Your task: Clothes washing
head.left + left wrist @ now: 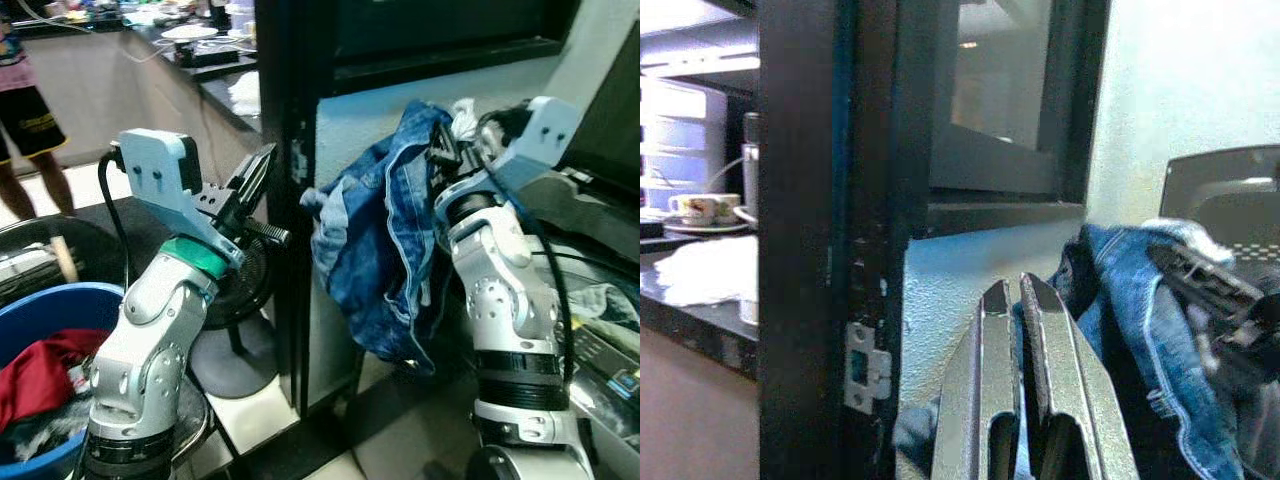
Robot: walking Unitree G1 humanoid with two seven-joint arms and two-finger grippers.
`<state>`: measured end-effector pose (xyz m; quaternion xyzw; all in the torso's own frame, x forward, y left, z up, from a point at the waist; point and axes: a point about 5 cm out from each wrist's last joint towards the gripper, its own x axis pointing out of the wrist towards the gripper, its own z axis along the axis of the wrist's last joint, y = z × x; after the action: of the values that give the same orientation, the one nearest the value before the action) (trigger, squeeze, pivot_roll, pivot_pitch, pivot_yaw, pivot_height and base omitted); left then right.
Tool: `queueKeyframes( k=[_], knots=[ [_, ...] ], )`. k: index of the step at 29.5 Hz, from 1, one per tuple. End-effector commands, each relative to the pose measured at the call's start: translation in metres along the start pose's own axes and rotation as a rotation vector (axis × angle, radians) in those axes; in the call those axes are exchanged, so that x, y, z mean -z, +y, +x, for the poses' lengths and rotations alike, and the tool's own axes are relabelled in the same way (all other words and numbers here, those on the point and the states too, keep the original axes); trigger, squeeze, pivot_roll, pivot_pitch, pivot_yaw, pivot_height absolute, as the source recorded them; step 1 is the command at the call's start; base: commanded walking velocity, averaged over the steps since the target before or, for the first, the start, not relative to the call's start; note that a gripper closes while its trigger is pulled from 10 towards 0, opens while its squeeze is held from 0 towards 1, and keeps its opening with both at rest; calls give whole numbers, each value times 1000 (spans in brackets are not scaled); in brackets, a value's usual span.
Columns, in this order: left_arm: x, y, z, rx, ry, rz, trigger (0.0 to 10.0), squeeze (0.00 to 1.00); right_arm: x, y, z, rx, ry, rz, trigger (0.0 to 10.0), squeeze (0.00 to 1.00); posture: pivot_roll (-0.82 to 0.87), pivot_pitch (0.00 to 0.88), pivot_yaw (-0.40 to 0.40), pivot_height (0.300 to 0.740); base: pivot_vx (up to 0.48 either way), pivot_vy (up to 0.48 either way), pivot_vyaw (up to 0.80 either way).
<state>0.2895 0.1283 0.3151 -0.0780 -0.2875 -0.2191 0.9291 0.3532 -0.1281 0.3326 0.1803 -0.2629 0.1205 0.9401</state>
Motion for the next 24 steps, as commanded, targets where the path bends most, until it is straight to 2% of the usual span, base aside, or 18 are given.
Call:
queueKeyframes(
  k=[1, 2, 3, 5, 6, 7, 8, 10, 13, 17, 24],
  knots=[
    [8, 7, -4, -56, 59, 69, 10000, 0, -11, 21, 1, -128, -44, -28, 10000, 0, 36, 0, 32, 740, 0, 0, -800],
    [8, 7, -4, -56, 59, 69, 10000, 0, -11, 21, 1, -128, -44, -28, 10000, 0, 36, 0, 32, 740, 0, 0, -800],
    [12, 16, -5, -116, 99, 108, 10000, 0, -9, 21, 1, -128, -37, -45, 10000, 0, 35, 0, 31, 740, 0, 0, -800],
    [14, 22, -5, -154, 125, 134, 10000, 0, -8, 21, 1, -128, -33, -54, 10000, 0, 35, 0, 31, 740, 0, 0, -800],
    [18, 38, -8, -253, 177, 195, 10000, 0, -6, 20, 1, -119, -23, -77, 10000, 0, 37, 0, 27, 740, 0, 0, -800],
    [18, 38, -8, -253, 177, 195, 10000, 0, -6, 20, 1, -119, -23, -77, 10000, 0, 37, 0, 27, 740, 0, 0, -800],
    [20, 49, -10, -321, 211, 237, 10000, 0, -5, 19, 2, -113, -17, -94, 10000, 0, 37, 0, 27, 740, 0, 0, -800],
    [14, 63, -14, -395, 210, 241, 10000, 0, -1, 14, 2, -80, 3, -126, 10000, 0, 38, 3, 22, 740, 0, 0, -800],
    [10, 65, -15, -397, 201, 230, 10000, 0, 2, 10, 2, -59, 15, -137, 10000, 0, 38, 3, 22, 740, 0, 0, -800],
    [18, 64, -18, -384, 288, 316, 10000, 0, 7, 7, 1, -35, 33, -184, 10000, 0, 37, 6, 18, 740, 0, 0, -800],
    [20, 60, -14, -382, 302, 335, 10000, 0, 7, 2, 2, -5, 36, -188, 10000, 0, 36, 6, 20, 740, 0, 0, -800]
  ],
)
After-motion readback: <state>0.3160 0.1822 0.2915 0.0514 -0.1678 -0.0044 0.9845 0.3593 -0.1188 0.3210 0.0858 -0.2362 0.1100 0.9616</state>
